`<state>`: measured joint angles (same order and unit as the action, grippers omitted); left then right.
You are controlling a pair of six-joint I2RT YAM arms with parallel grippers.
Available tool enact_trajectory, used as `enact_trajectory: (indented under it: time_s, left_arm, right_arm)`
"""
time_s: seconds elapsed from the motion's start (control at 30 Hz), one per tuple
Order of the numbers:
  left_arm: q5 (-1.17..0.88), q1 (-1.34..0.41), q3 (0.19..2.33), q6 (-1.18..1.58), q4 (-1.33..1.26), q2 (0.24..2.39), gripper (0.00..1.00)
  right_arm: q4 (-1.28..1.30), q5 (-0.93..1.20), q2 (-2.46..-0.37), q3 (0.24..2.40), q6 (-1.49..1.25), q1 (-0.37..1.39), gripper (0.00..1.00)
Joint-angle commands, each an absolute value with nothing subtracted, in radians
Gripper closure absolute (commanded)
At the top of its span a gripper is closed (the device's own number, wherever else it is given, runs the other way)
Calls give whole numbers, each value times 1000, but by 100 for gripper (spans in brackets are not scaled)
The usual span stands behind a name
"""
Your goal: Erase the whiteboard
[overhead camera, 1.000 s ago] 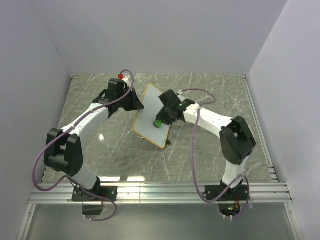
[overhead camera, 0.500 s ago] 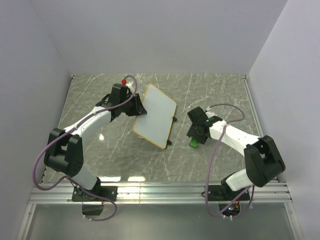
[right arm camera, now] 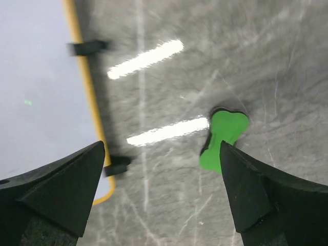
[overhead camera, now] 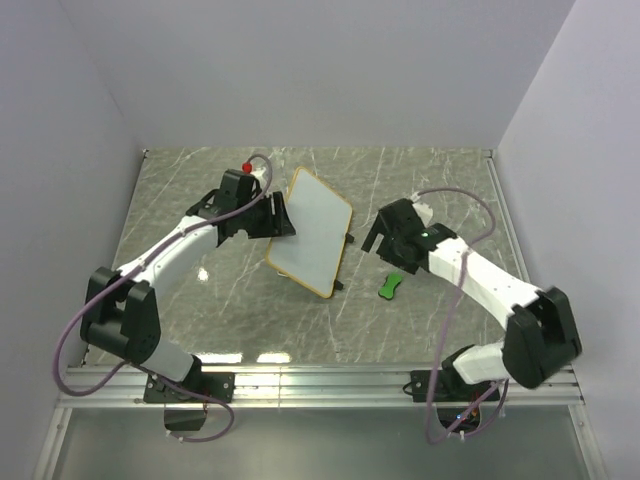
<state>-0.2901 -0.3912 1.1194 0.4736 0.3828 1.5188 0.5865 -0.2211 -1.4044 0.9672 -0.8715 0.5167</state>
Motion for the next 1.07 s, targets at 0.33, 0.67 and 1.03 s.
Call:
enact_trajectory:
  time_s: [0.33,0.67,1.03]
  left_arm:
    - [-117,-380,1269,384,566,1249,24]
    - [-40,-327,1108,380,649,971,20]
    - [129,-325,1158,409,719,954,17]
  right_arm:
    - [627,-146,-939,1037,-729,546,0]
    - [690,-176,-563,959,-678,546,0]
    - [738,-282,-514,969,-632,545,0]
